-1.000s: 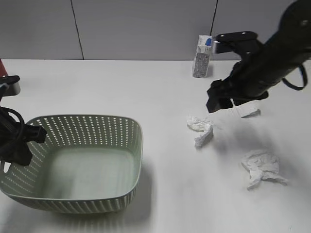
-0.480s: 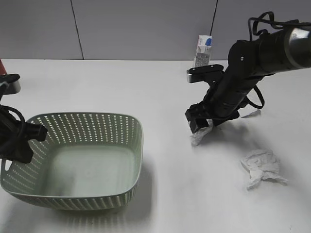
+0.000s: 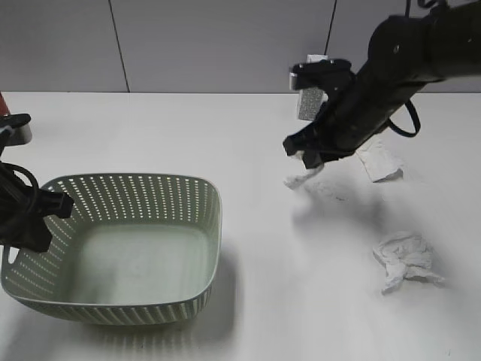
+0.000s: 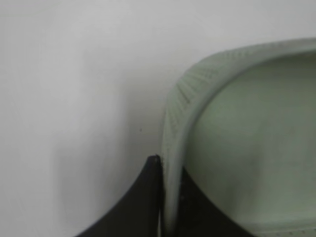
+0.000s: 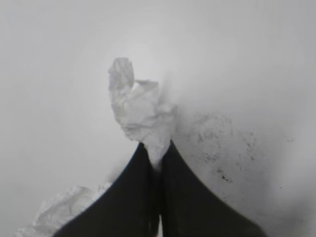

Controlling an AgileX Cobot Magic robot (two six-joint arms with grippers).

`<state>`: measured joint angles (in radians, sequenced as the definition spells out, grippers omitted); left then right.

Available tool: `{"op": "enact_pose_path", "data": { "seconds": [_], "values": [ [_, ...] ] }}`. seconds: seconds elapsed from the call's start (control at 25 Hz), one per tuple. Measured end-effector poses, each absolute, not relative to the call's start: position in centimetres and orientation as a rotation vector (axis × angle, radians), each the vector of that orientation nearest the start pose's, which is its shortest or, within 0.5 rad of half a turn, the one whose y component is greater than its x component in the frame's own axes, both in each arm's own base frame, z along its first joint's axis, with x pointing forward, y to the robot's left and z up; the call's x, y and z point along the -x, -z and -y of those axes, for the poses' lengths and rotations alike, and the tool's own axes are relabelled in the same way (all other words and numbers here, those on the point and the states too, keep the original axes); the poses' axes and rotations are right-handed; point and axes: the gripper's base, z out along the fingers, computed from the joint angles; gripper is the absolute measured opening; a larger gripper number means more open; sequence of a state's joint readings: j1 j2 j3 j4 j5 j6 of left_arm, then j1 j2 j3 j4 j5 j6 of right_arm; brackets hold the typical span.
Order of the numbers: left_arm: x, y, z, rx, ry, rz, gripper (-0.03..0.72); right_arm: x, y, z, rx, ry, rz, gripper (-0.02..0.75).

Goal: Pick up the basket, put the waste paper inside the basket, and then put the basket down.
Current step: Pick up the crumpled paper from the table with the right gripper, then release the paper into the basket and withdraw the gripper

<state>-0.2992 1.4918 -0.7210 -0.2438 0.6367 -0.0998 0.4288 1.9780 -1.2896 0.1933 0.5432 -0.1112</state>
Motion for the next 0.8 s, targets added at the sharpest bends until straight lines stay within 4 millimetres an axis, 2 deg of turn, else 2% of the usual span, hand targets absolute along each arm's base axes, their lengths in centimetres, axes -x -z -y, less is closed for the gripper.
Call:
{"op": "enact_pose_path", "data": {
  "seconds": [0.16,0.28,0.4,0.52,0.64,0.68,0.76,0.8],
  "values": [
    [-23.3,-17.9,8.6,-0.031,0.315,-2.914,0.003,-33.6,-22.1,-20.9,0.681,-0.407,-2.493,0.024],
    [-23.3,-17.9,8.6,-0.031,0.315,-2.914,0.003,-30.3,-25.2,-24.6,0.829,-0.515,-2.366,0.024],
    [-23.3,-17.9,8.6,-0.031,0.315,-2.914,0.003,-27.8,-26.0,-27.8,0.928,-0.575,-2.281,0.024],
    [-23.3,-17.9,8.6,-0.031,0.315,-2.913,0.003,-25.7,-24.8,-30.4,1.031,-0.607,-2.279,0.059],
    [-23.3,-17.9,8.6,-0.031,0.315,-2.913,0.003,-24.7,-23.1,-31.8,1.088,-0.612,-2.305,0.257],
    [-23.3,-17.9,8.6,-0.031,0.315,-2.913,0.003,-24.7,-22.9,-31.9,1.096,-0.610,-2.310,0.385],
    [-23.3,-17.9,8.6,-0.031,0.315,-2.913,0.003,-24.8,-22.9,-31.9,1.082,-0.604,-2.321,0.560],
    [-23.3,-17.9,8.6,-0.031,0.315,-2.913,0.003,-25.1,-23.2,-31.7,1.056,-0.595,-2.329,0.599]
  ]
}}
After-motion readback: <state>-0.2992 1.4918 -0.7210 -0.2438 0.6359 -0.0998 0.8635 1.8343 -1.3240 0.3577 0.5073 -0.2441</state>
